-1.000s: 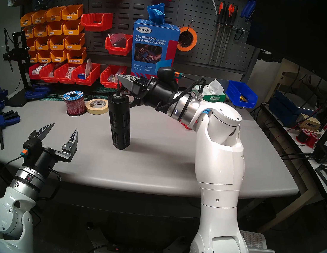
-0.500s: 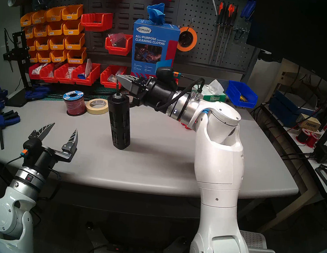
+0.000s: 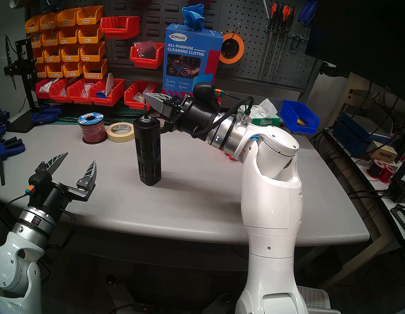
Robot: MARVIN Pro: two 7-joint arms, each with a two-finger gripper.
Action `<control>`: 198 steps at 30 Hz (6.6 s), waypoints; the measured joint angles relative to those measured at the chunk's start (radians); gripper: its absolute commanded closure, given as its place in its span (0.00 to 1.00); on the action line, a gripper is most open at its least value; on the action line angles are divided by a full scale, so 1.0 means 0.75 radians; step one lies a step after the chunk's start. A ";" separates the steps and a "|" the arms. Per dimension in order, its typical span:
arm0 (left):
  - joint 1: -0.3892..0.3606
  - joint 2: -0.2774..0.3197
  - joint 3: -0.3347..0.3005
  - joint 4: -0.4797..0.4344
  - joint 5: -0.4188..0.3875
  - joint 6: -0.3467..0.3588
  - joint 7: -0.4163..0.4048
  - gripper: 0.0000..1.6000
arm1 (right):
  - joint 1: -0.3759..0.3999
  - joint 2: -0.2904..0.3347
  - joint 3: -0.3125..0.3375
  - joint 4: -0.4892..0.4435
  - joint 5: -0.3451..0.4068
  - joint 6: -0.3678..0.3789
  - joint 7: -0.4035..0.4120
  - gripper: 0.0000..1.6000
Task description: Pick a screwdriver bit and insert it into the screwdriver
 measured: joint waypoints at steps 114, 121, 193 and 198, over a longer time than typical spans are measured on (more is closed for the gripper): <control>-0.018 -0.046 -0.019 0.000 0.015 0.002 -0.046 0.00 | -0.085 0.002 0.001 -0.111 -0.062 0.011 -0.051 1.00; -0.019 -0.049 -0.020 0.000 0.016 0.002 -0.049 0.00 | -0.097 -0.008 0.002 -0.129 -0.055 -0.014 -0.059 1.00; -0.264 0.210 0.138 -0.086 -0.006 0.449 -0.380 0.00 | -0.093 -0.006 0.053 -0.224 -0.049 0.064 -0.034 1.00; -0.306 0.227 0.147 -0.087 -0.020 0.518 -0.398 0.00 | -0.095 -0.006 0.057 -0.224 -0.049 0.064 -0.032 1.00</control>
